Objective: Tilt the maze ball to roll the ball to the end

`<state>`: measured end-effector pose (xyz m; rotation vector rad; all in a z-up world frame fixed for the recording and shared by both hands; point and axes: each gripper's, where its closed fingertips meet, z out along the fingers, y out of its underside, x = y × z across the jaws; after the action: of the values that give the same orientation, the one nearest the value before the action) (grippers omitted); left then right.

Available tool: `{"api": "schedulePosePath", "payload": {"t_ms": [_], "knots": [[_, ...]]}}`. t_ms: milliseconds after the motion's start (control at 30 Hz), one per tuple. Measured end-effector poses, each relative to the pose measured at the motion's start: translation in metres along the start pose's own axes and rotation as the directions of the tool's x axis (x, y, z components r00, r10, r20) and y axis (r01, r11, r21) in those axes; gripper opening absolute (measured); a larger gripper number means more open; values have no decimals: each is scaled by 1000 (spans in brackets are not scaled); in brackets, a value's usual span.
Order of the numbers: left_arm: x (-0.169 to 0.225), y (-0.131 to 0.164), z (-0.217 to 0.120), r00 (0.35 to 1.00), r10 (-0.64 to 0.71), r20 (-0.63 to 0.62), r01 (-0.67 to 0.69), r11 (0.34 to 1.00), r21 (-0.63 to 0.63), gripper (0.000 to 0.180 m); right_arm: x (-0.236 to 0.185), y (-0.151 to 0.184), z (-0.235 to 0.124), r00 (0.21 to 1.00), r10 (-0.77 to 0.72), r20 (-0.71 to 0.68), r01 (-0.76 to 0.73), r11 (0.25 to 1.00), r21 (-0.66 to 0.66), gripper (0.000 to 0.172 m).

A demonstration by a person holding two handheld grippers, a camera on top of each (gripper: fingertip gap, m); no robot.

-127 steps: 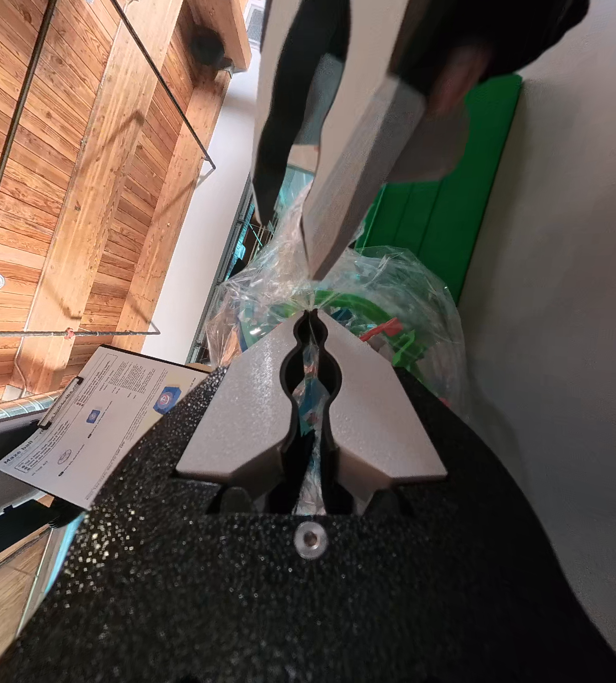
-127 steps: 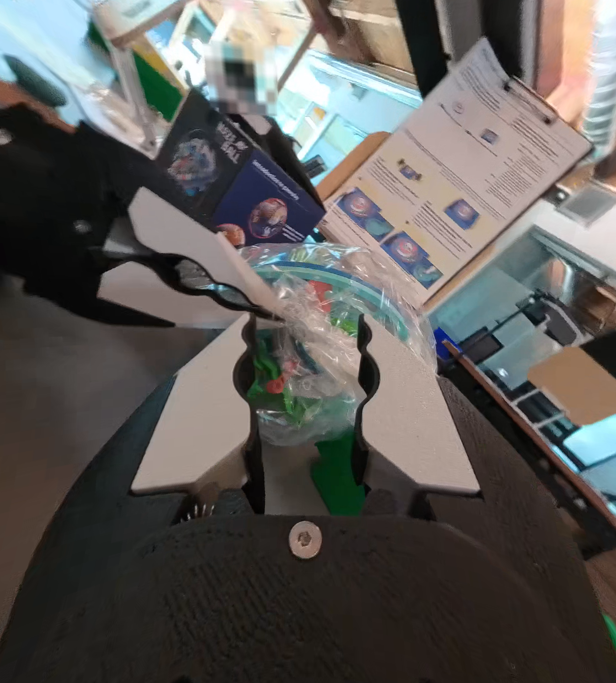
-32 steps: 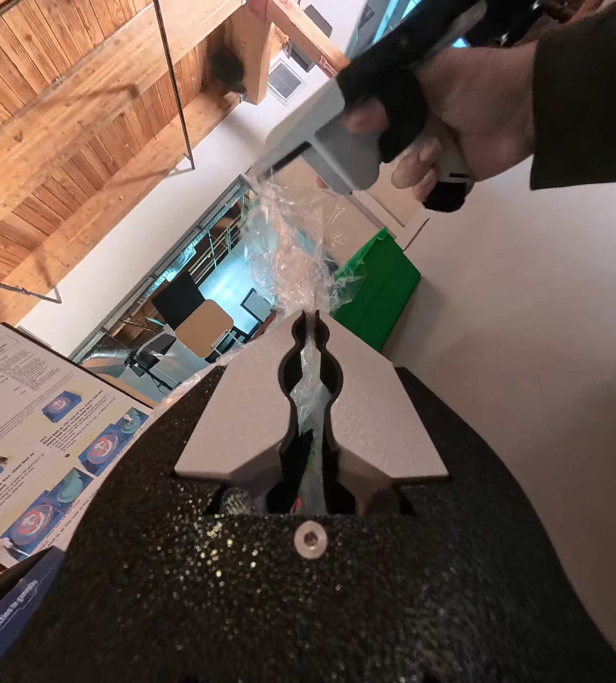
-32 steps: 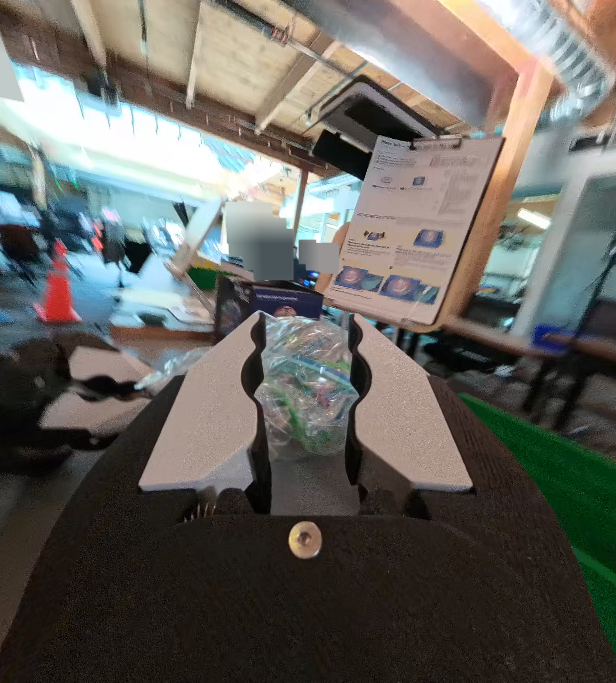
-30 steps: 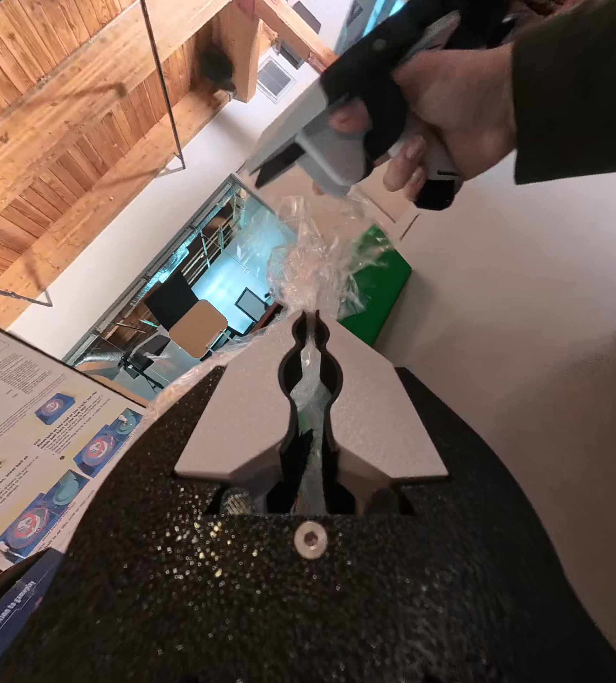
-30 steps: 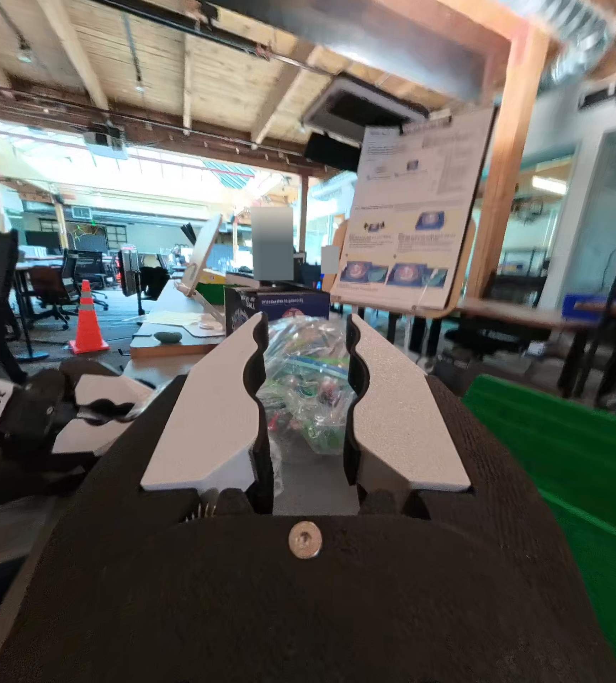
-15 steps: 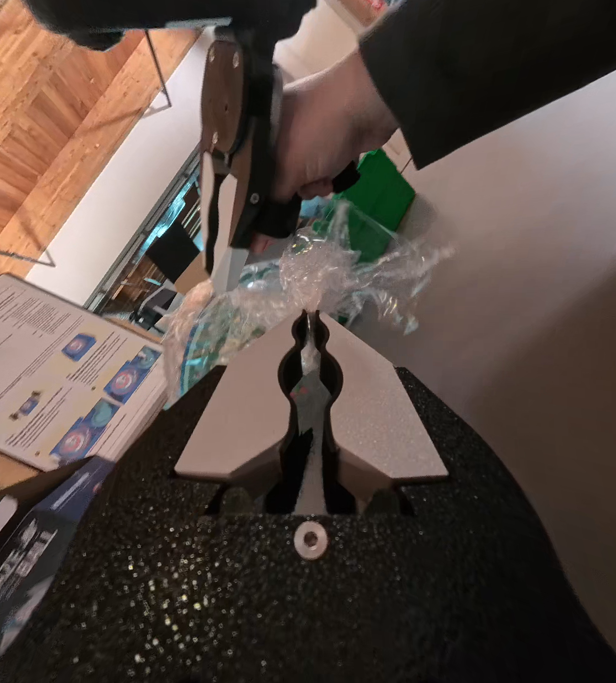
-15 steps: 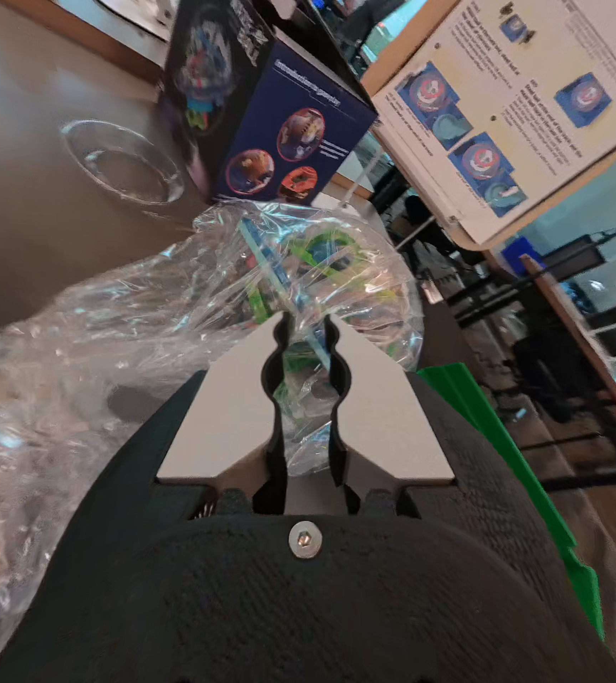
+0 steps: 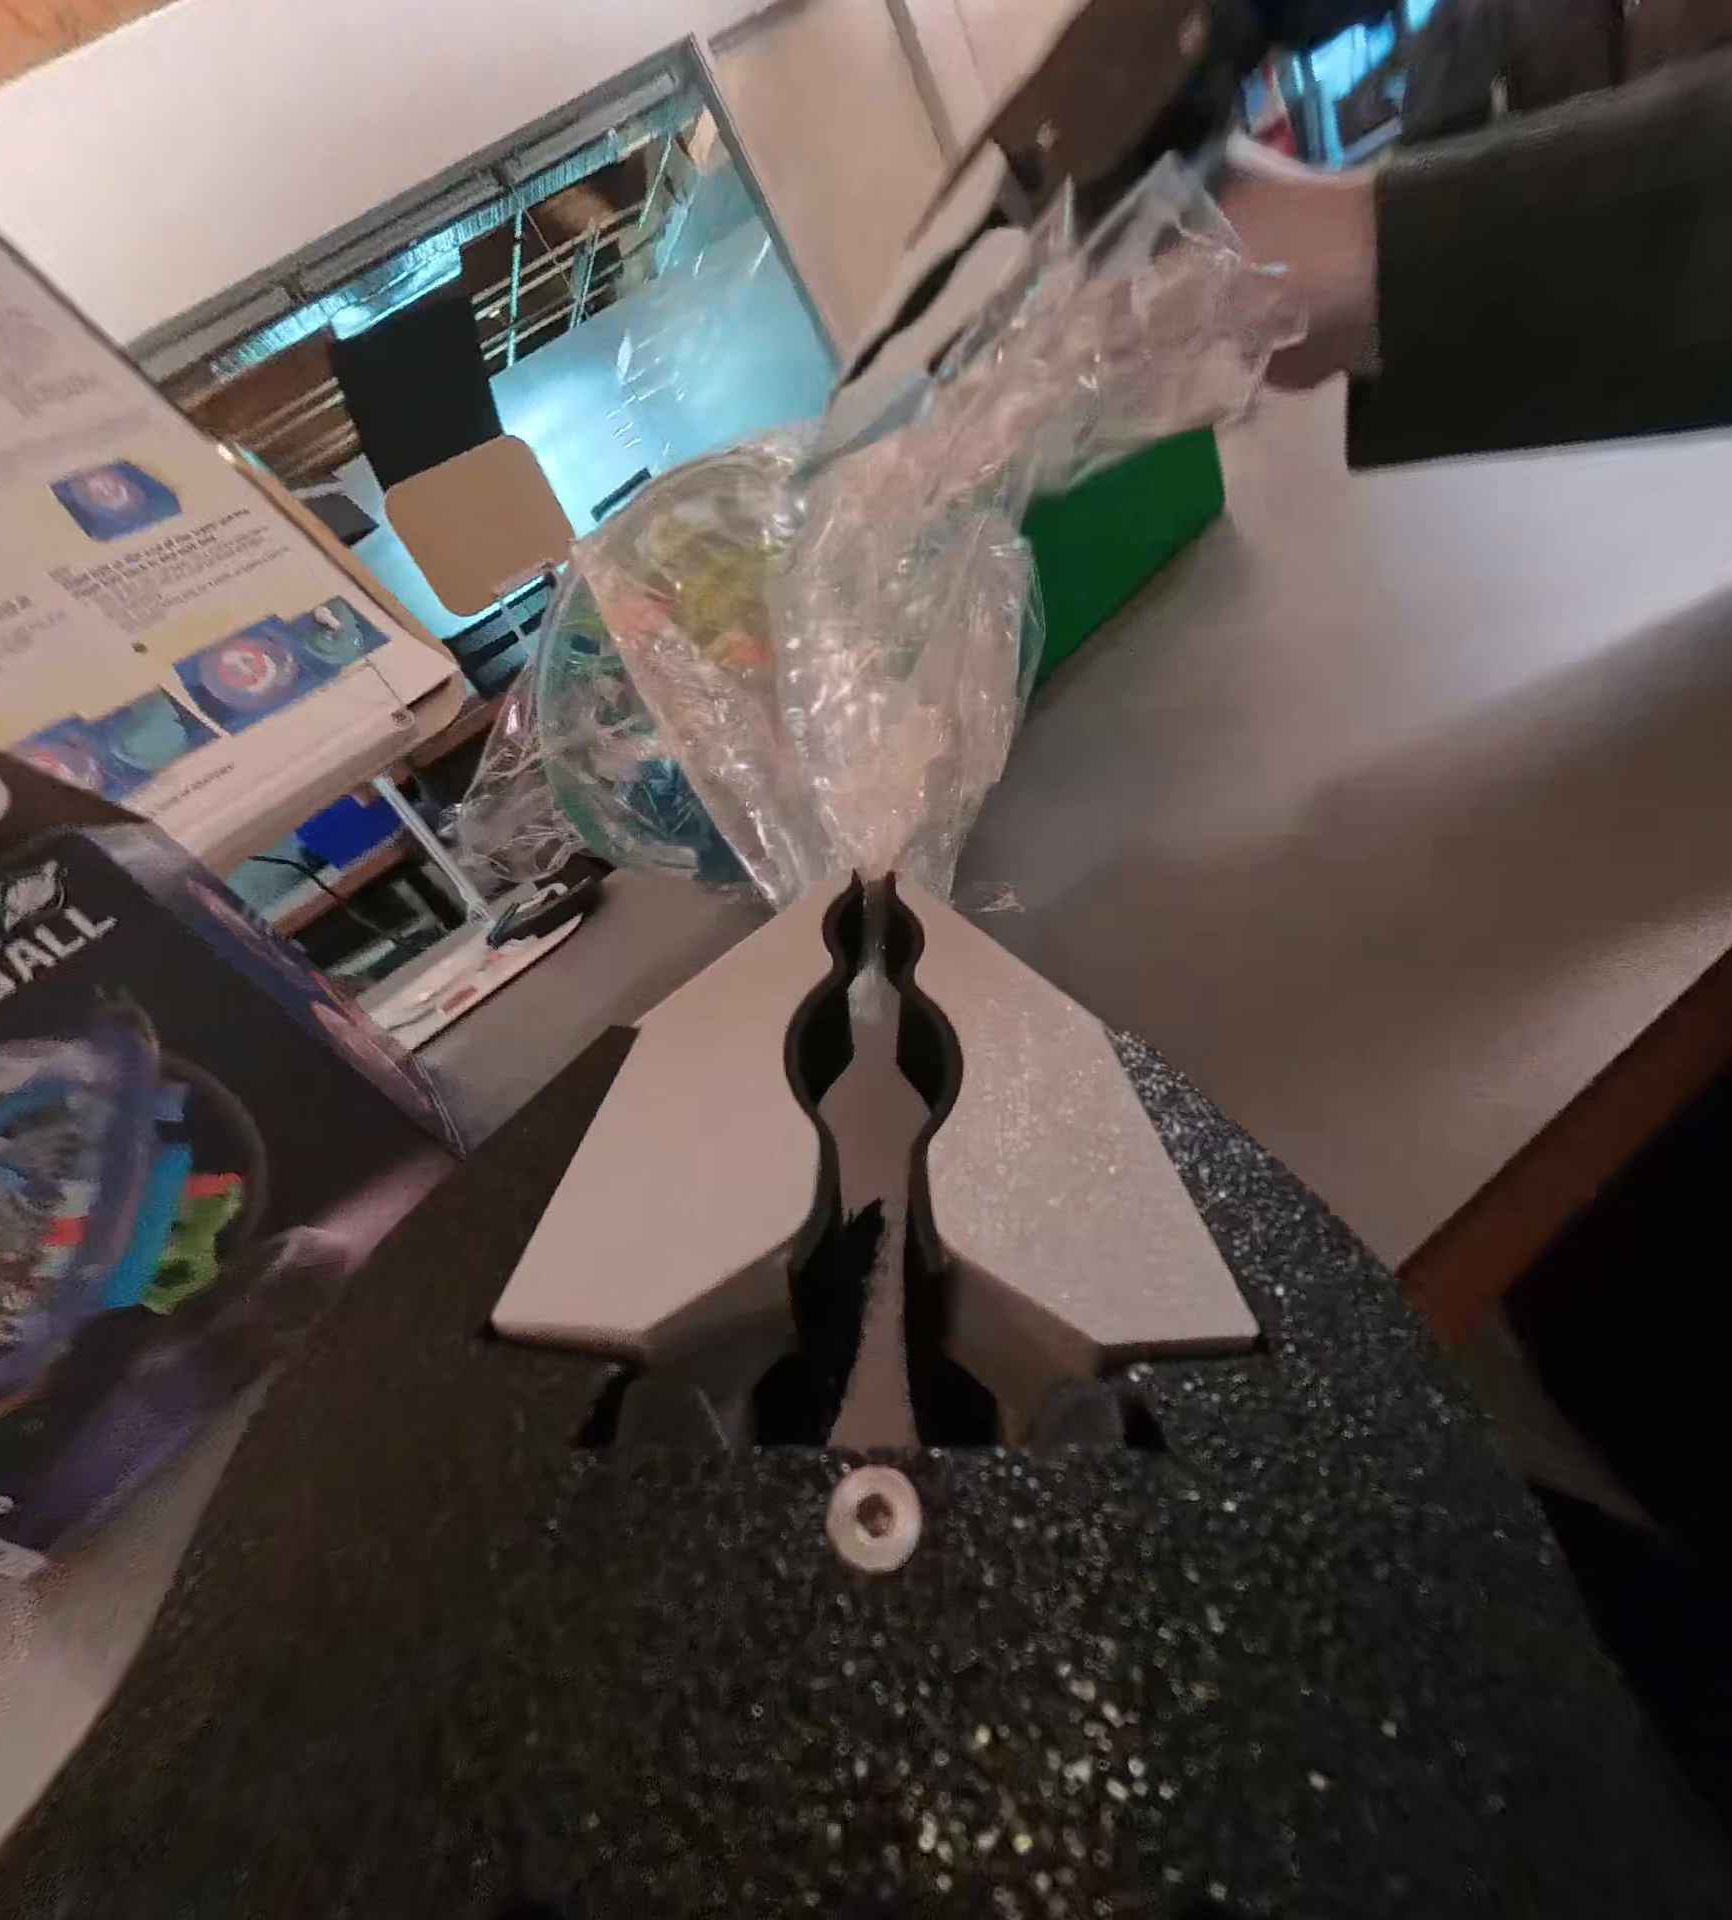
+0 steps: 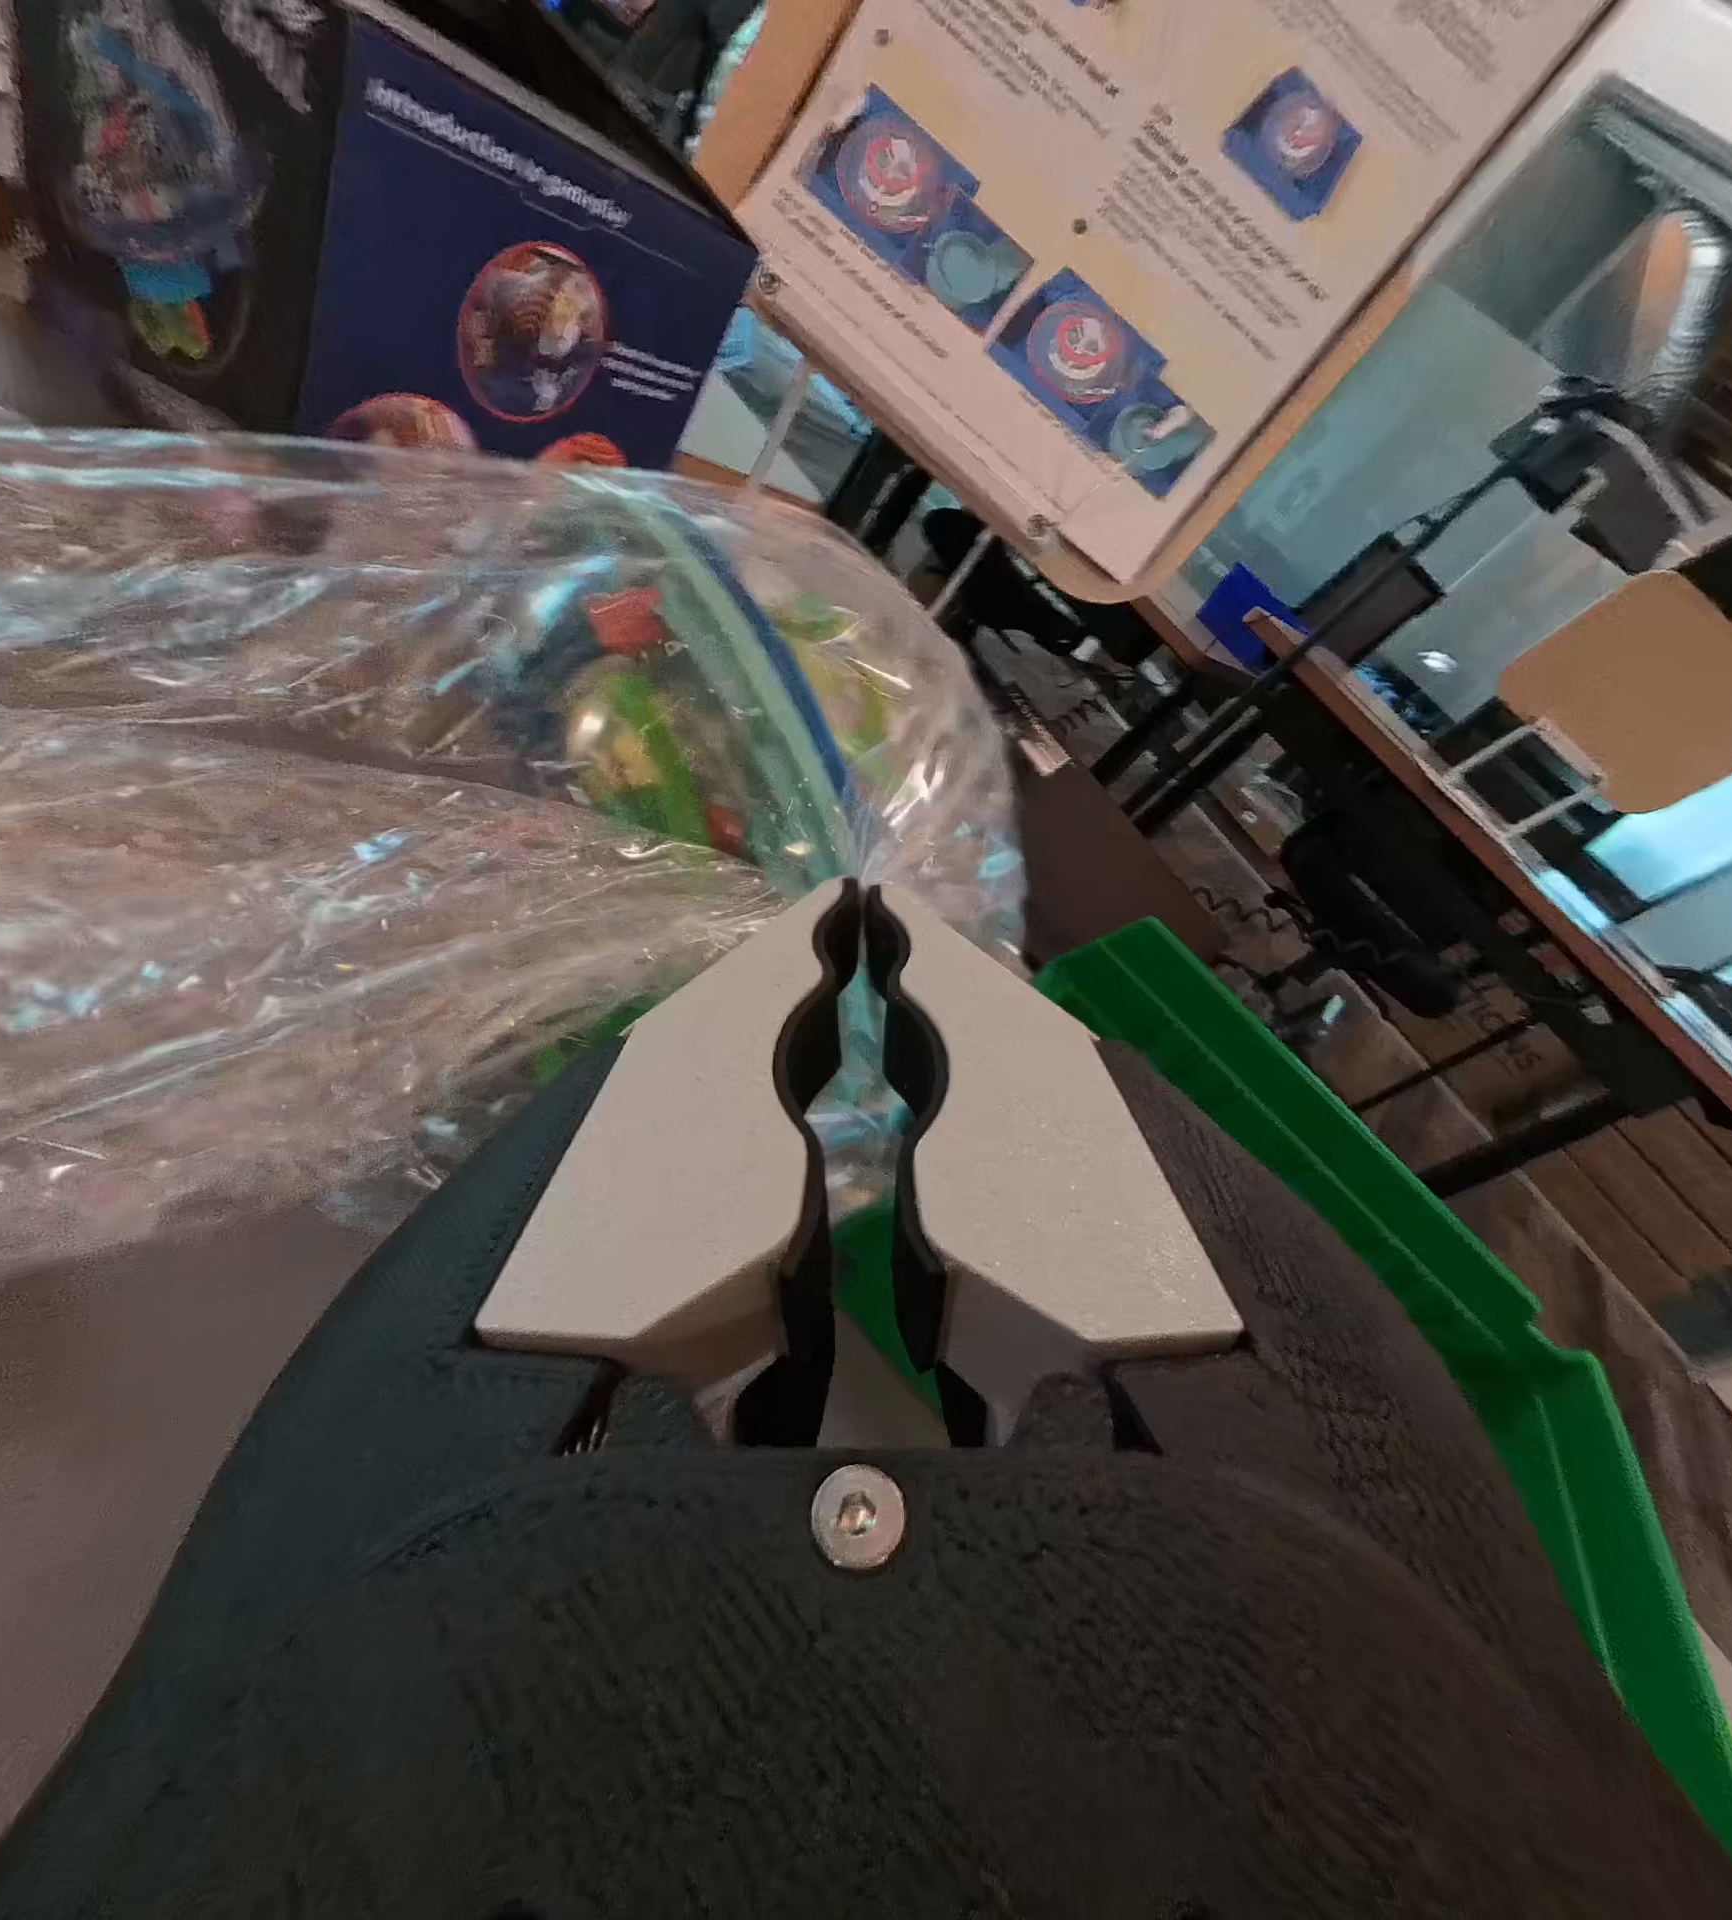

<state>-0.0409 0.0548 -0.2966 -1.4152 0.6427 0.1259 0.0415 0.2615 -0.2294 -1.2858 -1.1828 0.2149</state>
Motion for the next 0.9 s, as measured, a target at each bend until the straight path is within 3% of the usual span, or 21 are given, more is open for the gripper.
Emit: {"api": "schedulePosePath", "payload": {"t_ms": [133,167,300,367,433,467,567,667,733,767,900], "knots": [[-1,-19,3,1000,-9,6,9,1000,29,0,-4,1,2,1000,-16,15,16,1000,14,0],[0,-26,6,1000,-1,8,0,999,34,0,-4,-1,-1,1000,-6,21,5,1000,21,5],[2,-50,17,1000,2,23,-4,998,66,0,3,-33,-39,992,114,51,-121,981,151,53],[2,-60,21,1000,-14,18,13,996,83,0,-13,-66,-76,972,125,200,-183,933,308,71],[7,-68,24,1000,-14,-14,15,994,104,0,-63,-99,-128,885,-23,465,-231,845,482,73],[11,-71,26,1000,-1,-32,5,993,114,0,-82,-104,-143,853,-93,513,-215,833,509,70],[20,-74,27,998,32,-55,-25,990,136,0,-110,-85,-142,877,-310,368,102,868,486,54],[24,-78,27,997,4,-81,8,988,151,0,-121,-76,-138,862,-477,174,348,804,482,30],[29,-81,26,994,6,-108,11,986,163,0,-115,-72,-130,842,-539,18,481,765,429,1],[28,-84,24,995,3,-105,16,984,179,1,-112,-69,-126,825,-564,-38,531,750,396,0],[19,-122,3,988,151,31,-152,925,347,45,-107,-72,-127,818,-568,-93,558,743,369,0]]}}
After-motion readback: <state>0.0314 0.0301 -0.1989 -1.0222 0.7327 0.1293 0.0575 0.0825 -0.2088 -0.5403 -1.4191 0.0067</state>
